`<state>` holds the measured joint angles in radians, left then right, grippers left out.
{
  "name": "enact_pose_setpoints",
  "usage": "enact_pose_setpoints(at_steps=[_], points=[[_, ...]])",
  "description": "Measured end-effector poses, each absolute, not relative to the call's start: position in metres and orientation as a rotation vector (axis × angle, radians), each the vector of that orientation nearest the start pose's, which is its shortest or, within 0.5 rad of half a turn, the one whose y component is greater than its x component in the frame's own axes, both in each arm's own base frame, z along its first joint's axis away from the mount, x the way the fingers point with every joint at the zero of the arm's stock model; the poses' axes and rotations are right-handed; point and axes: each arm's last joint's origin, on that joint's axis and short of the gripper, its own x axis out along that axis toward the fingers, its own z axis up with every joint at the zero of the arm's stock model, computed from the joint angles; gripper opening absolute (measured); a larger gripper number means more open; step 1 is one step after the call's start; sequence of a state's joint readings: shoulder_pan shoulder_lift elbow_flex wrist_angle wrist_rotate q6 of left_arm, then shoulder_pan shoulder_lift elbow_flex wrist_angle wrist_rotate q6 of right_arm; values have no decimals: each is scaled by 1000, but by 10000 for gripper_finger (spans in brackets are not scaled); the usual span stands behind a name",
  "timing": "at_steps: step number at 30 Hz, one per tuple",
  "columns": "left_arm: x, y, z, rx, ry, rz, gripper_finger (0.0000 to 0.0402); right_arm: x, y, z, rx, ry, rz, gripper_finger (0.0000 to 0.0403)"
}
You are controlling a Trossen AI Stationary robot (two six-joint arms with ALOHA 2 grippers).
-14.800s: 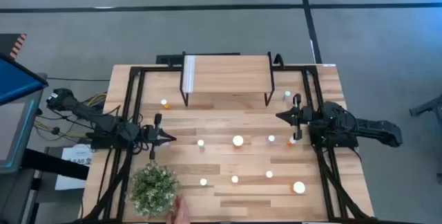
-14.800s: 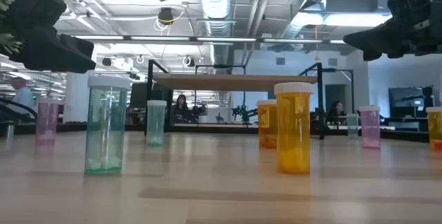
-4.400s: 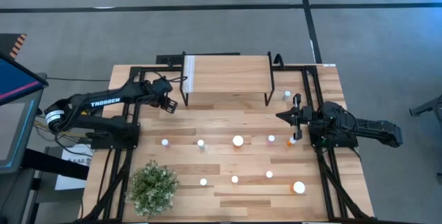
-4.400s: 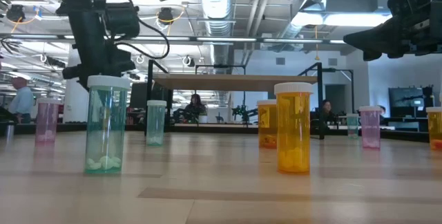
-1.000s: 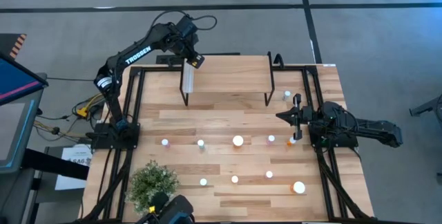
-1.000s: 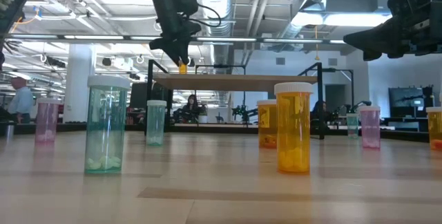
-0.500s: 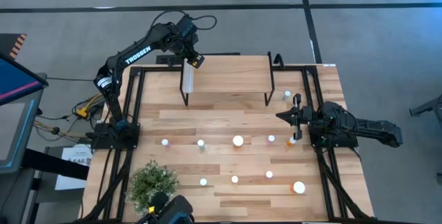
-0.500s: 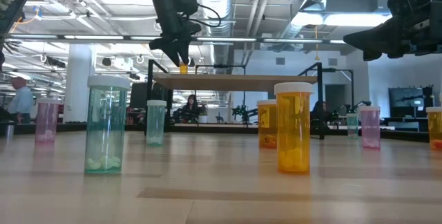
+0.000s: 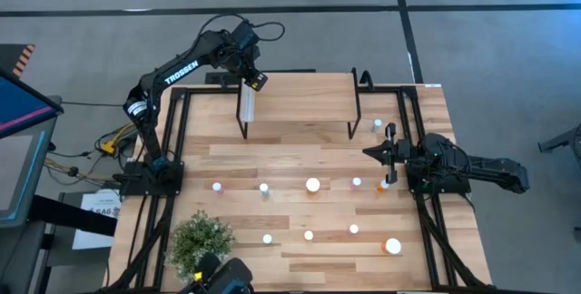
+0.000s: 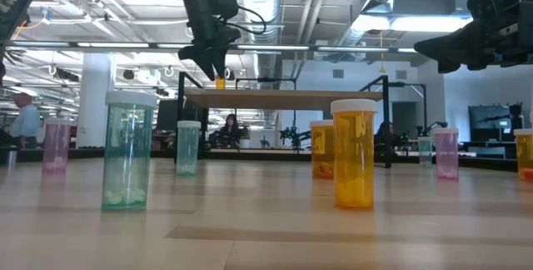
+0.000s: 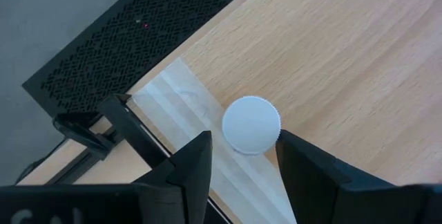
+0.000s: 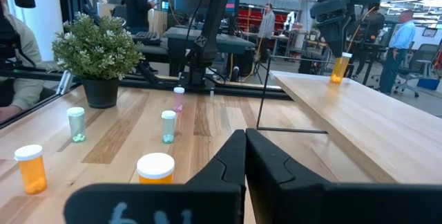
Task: Pick and place medicine bottles onto shelf by color
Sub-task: Put the light orange pill bottle on the shelf, then put the blue pill bottle on the shelf
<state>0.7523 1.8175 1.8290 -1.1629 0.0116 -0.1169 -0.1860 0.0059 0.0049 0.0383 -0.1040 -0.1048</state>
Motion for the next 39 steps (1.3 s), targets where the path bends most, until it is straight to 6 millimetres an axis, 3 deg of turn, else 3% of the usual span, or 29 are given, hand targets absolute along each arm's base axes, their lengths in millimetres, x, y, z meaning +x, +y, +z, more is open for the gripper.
enact_pose_setpoints(at_steps=[16, 23, 28, 32, 39], points=[[267, 243, 333, -536, 1129, 691, 221, 96, -15, 168, -110, -32, -84, 27], [251, 228, 361, -473, 1065, 671, 234, 96, -15, 168, -110, -32, -84, 28], [231, 200, 397, -409, 959, 653, 234, 96, -15, 168, -110, -32, -84, 28], [216, 158, 415, -314, 818, 592, 233, 96, -15, 168, -110, -33, -84, 28], [186, 100, 406, -232, 526, 487, 233, 96, -15, 168, -110, -32, -84, 27]])
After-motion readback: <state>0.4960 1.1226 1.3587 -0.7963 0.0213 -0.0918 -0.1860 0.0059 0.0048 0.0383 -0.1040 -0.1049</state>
